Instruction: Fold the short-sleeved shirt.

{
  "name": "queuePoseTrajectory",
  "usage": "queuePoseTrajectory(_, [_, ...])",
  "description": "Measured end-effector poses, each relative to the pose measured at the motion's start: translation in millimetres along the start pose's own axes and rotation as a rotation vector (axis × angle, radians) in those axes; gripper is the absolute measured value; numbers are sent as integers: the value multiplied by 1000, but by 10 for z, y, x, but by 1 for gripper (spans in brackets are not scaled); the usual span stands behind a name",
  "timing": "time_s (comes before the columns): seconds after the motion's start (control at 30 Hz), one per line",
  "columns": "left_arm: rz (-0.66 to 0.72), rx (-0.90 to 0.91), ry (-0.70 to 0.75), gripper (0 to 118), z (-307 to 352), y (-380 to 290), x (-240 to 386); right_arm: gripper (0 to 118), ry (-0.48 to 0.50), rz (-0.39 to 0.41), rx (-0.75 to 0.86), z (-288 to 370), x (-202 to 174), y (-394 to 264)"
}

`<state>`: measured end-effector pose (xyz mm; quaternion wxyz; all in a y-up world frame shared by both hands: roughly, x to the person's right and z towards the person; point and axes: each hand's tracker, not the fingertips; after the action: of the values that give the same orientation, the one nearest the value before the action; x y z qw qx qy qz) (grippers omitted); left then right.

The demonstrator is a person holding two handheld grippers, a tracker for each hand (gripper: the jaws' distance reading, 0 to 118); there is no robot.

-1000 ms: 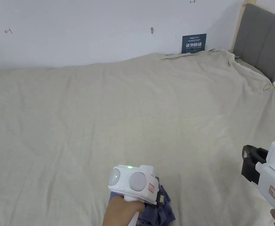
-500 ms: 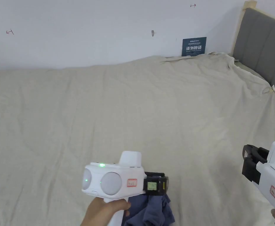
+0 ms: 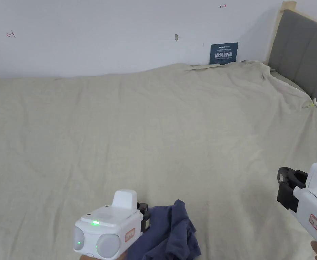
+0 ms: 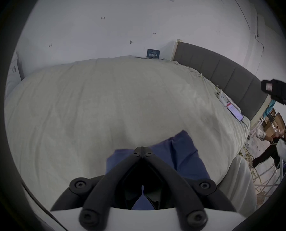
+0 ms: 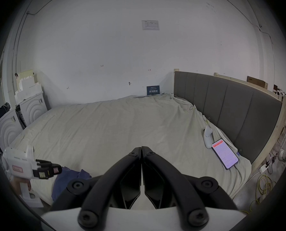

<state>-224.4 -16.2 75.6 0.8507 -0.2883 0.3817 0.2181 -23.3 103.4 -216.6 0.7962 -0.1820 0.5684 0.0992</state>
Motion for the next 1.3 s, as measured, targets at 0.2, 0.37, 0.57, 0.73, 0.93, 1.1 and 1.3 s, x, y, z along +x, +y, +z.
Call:
queuePoseTrajectory(0.2, [-27,-52,-34,0,-283,-244,260,0,-8,-6,-8,-5,74,-39])
queuePoseTrajectory(0.37, [-146,-91,-25,0,-513,-381,569,0,-16,-13,-21,-20,142,-83])
queuePoseTrajectory(0.57, [-162,-65,-20,0,-613,-365,815,0,-26,-24,-33,-57,248,-129])
queuePoseTrajectory(0.73, [-213,-67,-30,0,-755,-392,1038,0,-30,-27,-34,-50,297,-134])
queuePoseTrajectory(0.93, [-242,-72,-38,0,-838,-448,1156,0,-43,-32,-38,-25,332,-144])
queuePoseTrajectory(1.1, [-221,-70,-46,0,-811,-416,1113,0,-48,-31,-36,8,325,-139])
queuePoseTrajectory(1.3, [-172,30,-92,0,-451,-148,1048,0,-40,-22,-10,80,255,-46])
